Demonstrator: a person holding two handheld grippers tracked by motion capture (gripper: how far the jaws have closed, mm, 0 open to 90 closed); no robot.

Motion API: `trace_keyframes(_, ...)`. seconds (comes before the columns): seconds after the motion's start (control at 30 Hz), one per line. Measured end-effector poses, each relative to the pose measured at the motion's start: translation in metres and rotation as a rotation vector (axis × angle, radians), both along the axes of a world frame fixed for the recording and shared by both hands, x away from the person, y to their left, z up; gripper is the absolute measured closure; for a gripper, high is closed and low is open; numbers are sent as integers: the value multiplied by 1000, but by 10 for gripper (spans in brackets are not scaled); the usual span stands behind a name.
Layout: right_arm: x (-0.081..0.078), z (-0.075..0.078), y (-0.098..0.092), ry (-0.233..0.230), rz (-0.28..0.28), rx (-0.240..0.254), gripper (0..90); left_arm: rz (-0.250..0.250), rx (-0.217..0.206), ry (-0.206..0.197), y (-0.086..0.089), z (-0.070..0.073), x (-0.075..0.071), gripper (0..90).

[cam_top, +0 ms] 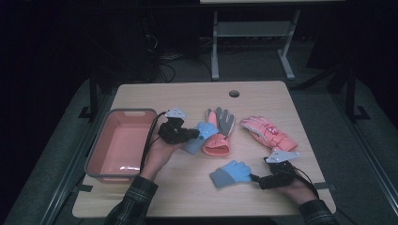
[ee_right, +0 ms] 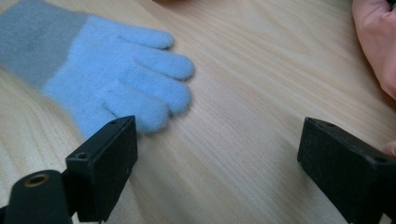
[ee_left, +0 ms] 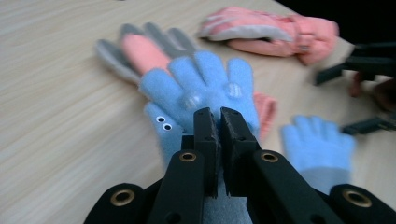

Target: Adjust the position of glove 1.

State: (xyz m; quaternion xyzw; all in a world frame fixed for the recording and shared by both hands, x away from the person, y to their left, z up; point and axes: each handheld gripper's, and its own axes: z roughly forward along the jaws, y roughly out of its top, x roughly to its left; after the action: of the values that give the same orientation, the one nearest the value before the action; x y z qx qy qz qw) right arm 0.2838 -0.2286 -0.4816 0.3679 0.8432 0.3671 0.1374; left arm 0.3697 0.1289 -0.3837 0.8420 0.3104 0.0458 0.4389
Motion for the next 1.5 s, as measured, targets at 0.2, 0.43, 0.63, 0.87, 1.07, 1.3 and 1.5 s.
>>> trace_keyframes(0.2, 0, 0, 0, 0, -1, 0, 114, -90, 2, 6, -12, -2, -11, 854)
trace_keyframes(0.43, 0, 0, 0, 0, 0, 0, 114, -215, 48, 7, -36, -15, -22, 853)
trace_keyframes(0.63, 0, 0, 0, 0, 0, -1, 114, -281, 58, 13, -54, -23, -29, 853)
trace_keyframes(0.87, 0, 0, 0, 1, -1, 0, 114, -366, 81, 5, -75, -32, -35, 853)
trace_keyframes(1.07, 0, 0, 0, 1, -1, 0, 114, -420, 115, 8, -89, -40, -39, 853)
trace_keyframes(1.3, 0, 0, 0, 1, 0, 0, 114, -447, 147, 15, -97, -50, -40, 852)
trace_keyframes(1.5, 1, 0, 1, -1, 4, 0, 112, -498, 167, 26, -101, -62, -41, 850)
